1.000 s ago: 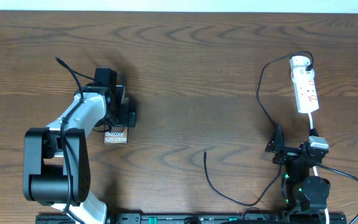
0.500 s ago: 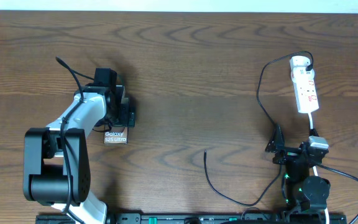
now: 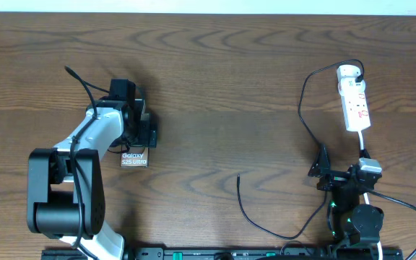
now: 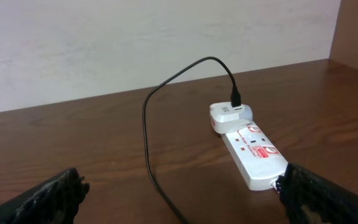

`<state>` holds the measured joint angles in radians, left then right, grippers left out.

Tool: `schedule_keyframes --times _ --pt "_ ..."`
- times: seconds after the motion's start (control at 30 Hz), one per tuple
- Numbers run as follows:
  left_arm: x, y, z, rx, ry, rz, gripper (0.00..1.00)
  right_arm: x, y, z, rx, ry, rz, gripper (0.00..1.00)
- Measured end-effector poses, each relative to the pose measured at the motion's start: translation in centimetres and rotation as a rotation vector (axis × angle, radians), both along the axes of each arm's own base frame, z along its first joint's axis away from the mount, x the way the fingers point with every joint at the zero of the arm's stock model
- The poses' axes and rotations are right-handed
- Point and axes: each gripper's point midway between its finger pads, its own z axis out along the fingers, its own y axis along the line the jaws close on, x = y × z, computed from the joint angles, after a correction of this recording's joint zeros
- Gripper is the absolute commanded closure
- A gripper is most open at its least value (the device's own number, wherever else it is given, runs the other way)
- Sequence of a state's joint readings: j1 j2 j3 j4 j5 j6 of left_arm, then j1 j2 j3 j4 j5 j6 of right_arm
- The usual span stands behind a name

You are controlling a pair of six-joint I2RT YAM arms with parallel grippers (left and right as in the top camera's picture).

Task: Plug charger to phone and switch on socket
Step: 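Close the left gripper on the phone's long edges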

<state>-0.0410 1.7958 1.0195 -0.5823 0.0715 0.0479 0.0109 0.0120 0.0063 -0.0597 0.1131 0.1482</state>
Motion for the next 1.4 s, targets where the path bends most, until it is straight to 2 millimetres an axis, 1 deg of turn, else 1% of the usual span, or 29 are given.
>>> schedule_keyframes --times 0.23,0.3,0.53,0.57,0.6,0.77,1.03,1.07,1.2,1.27,1.37,1.4 --pt "-0.01 0.00 0.00 0.000 0.000 -0.004 0.16 0.00 0.00 0.00 0.000 0.000 0.000 0.01" --pt "0.00 0.00 0.00 0.000 0.000 -0.003 0.19 0.00 0.00 0.00 0.000 0.000 0.000 0.01" --pt "-0.01 0.01 0.00 0.001 0.000 -0.004 0.20 0.00 0.00 0.00 0.000 0.000 0.000 0.01" --pt "0.00 0.01 0.01 0.001 0.000 -0.004 0.24 0.00 0.00 0.00 0.000 0.000 0.000 0.01" --pt "-0.01 0.01 0.00 0.001 0.000 -0.002 0.25 0.00 0.01 0.00 0.000 0.000 0.000 0.01" --pt "-0.01 0.02 0.00 0.002 0.000 -0.004 0.26 0.00 0.00 0.00 0.000 0.000 0.000 0.01" --pt "0.00 0.05 0.01 0.004 0.000 -0.004 0.34 0.00 0.00 0.00 0.000 0.000 0.000 0.01" --pt "-0.01 0.05 0.00 0.004 0.000 -0.004 0.39 0.00 0.01 0.00 0.000 0.000 0.000 0.01" --pt "0.00 0.05 0.01 0.004 0.000 -0.004 0.50 0.00 0.00 0.00 0.000 0.000 0.000 0.01" --pt "0.00 0.05 0.01 0.004 0.000 -0.004 0.64 0.00 0.00 0.00 0.000 0.000 0.000 0.01" --pt "-0.01 0.05 0.00 0.004 0.000 -0.004 0.80 0.00 0.01 0.00 0.000 0.000 0.000 0.01" --pt "0.00 0.05 0.01 0.004 0.000 -0.004 0.87 0.00 0.00 0.00 0.000 0.000 0.000 0.01"
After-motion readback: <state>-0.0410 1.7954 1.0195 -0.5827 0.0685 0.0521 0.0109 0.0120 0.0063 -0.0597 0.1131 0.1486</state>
